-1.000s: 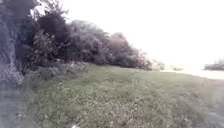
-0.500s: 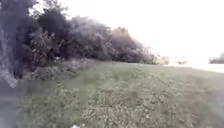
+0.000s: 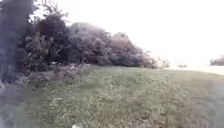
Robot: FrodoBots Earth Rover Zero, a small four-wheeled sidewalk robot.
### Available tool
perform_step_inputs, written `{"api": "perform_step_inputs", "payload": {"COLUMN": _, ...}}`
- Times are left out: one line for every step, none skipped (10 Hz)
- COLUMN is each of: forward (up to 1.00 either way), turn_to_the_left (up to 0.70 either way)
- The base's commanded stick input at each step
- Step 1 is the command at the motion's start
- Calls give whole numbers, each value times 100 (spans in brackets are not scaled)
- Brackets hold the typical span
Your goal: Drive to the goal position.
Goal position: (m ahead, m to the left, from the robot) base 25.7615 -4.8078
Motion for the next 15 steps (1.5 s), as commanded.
{"api": "perform_step_inputs", "payload": {"forward": 70, "turn_to_the_left": 0}}
{"api": "perform_step_inputs", "payload": {"forward": 70, "turn_to_the_left": 0}}
{"api": "perform_step_inputs", "payload": {"forward": 70, "turn_to_the_left": 0}}
{"api": "perform_step_inputs", "payload": {"forward": 70, "turn_to_the_left": 0}}
{"api": "perform_step_inputs", "payload": {"forward": 70, "turn_to_the_left": 0}}
{"api": "perform_step_inputs", "payload": {"forward": 70, "turn_to_the_left": 0}}
{"api": "perform_step_inputs", "payload": {"forward": 70, "turn_to_the_left": 0}}
{"api": "perform_step_inputs", "payload": {"forward": 70, "turn_to_the_left": 0}}
{"api": "perform_step_inputs", "payload": {"forward": 70, "turn_to_the_left": 0}}
{"api": "perform_step_inputs", "payload": {"forward": 70, "turn_to_the_left": 0}}
{"api": "perform_step_inputs", "payload": {"forward": 70, "turn_to_the_left": -4}}
{"api": "perform_step_inputs", "payload": {"forward": 70, "turn_to_the_left": -35}}
{"api": "perform_step_inputs", "payload": {"forward": 70, "turn_to_the_left": -35}}
{"api": "perform_step_inputs", "payload": {"forward": 70, "turn_to_the_left": -35}}
{"api": "perform_step_inputs", "payload": {"forward": 70, "turn_to_the_left": -11}}
